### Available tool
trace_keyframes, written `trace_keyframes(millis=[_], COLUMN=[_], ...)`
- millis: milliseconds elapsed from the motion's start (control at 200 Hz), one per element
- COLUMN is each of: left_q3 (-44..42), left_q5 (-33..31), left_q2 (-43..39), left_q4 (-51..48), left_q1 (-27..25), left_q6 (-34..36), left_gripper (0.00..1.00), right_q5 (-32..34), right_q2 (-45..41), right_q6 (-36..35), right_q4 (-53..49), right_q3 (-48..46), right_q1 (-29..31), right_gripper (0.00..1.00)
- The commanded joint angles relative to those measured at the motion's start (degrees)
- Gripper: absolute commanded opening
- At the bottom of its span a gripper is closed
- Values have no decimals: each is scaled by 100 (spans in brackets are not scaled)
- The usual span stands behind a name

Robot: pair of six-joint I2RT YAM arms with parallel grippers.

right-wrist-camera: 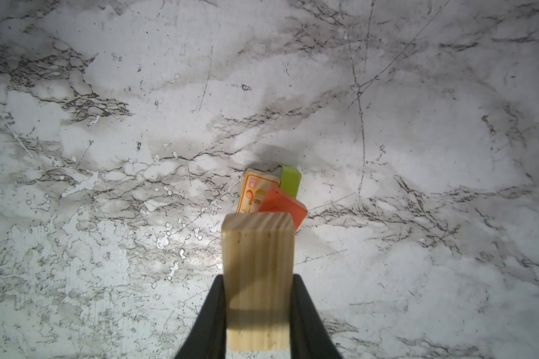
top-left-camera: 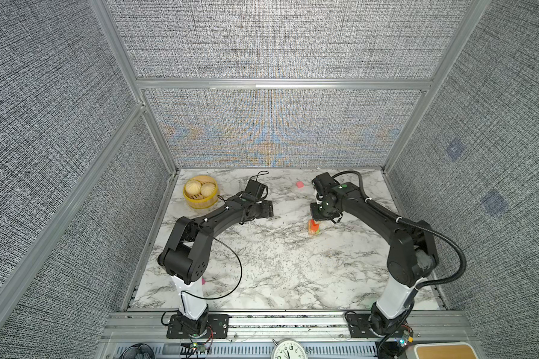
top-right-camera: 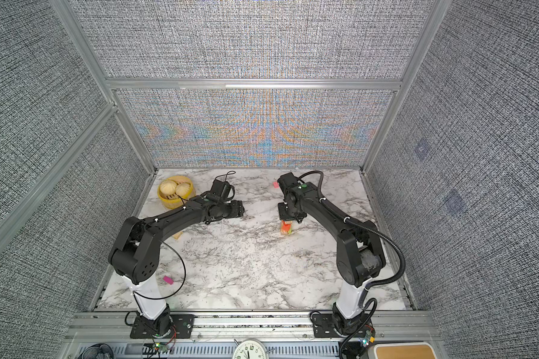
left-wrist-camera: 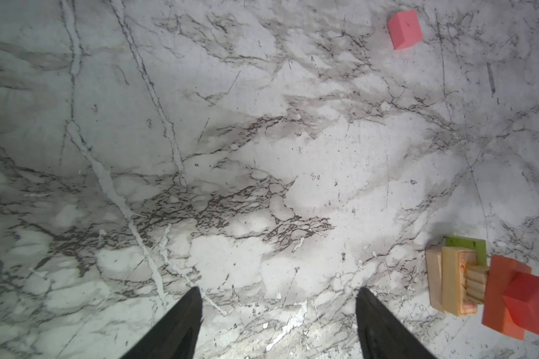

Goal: Build the wood block tower
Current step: 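Carry the plain wooden block with the right gripper over the stack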

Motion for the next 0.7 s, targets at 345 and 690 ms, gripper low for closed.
trace_keyframes(millis=[345, 690], left_q3=[150, 113], left_q5=[-22, 16], left_q2=[194, 204], left_q4=[-107, -89], left_q1=[-4, -7], left_q6=[134, 99], left_gripper=[79, 79], right_q5=[-54, -63], right_q2=[266, 290], right_q6=[-270, -294], right_q4=[-501, -446], right_q3=[310, 222], right_q1=[-56, -71], right_gripper=[22, 26])
